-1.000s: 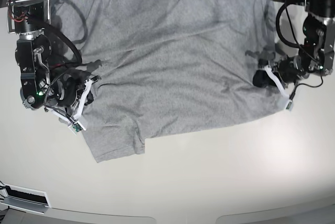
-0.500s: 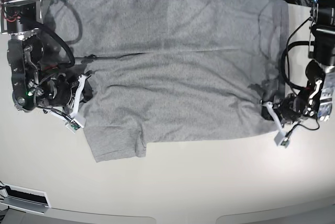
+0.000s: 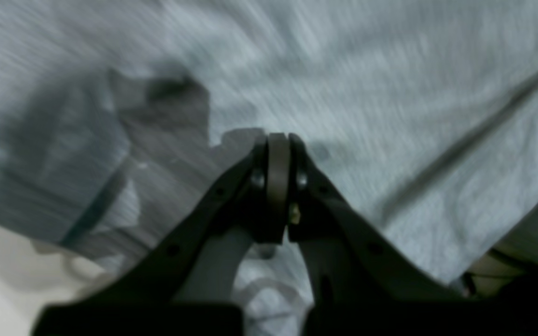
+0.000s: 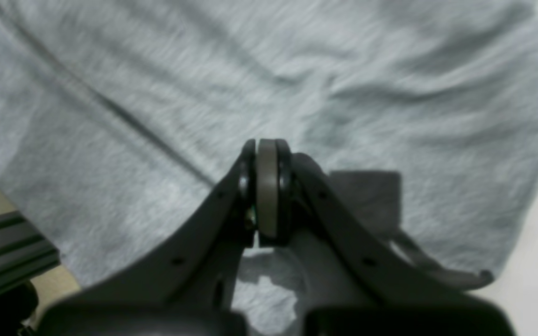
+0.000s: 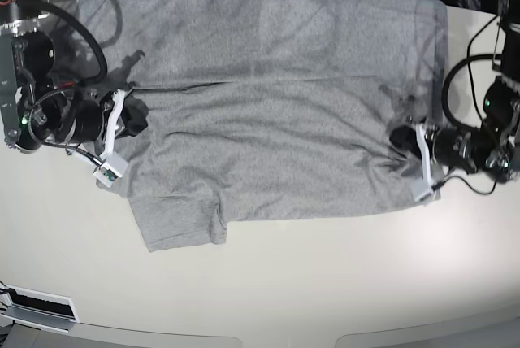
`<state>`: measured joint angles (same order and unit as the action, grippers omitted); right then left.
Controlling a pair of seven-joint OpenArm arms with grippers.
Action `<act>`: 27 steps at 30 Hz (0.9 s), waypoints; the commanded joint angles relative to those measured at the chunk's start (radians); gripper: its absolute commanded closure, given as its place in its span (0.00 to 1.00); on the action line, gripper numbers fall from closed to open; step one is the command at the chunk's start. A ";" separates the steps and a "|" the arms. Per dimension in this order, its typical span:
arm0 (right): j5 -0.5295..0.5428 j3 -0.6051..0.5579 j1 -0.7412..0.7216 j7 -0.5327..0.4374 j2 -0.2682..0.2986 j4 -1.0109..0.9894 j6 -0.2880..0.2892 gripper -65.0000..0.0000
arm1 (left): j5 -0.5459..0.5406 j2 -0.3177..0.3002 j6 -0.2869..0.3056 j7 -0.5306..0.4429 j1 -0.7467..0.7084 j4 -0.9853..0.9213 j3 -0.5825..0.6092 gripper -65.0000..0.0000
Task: Layout the t-shirt on the table in an organized manner, then fold the t-shirt properly
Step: 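Grasp the shirt side edges with both grippers near the sleeves, then pull the held edges outward to smooth the shirt, then release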
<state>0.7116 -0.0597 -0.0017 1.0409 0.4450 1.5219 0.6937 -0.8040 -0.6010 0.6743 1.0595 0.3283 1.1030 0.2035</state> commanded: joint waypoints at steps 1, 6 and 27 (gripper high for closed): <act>0.013 0.007 -0.009 -0.015 0.013 0.024 0.004 1.00 | -0.021 -0.029 0.007 -0.011 -0.007 0.058 -0.008 1.00; -0.062 0.007 0.061 -0.028 0.012 0.023 0.004 1.00 | -0.008 -0.079 0.007 -0.034 -0.201 0.224 -0.008 1.00; -0.399 0.007 -0.016 -0.319 -0.085 -0.289 -0.161 1.00 | 0.464 0.047 -0.129 -0.469 -0.181 -0.027 -0.008 1.00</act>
<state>0.3466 -0.0551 -0.0113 0.7044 0.3489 1.2324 0.5560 -0.4080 -0.5343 0.5850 0.5373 0.1471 1.0847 0.1963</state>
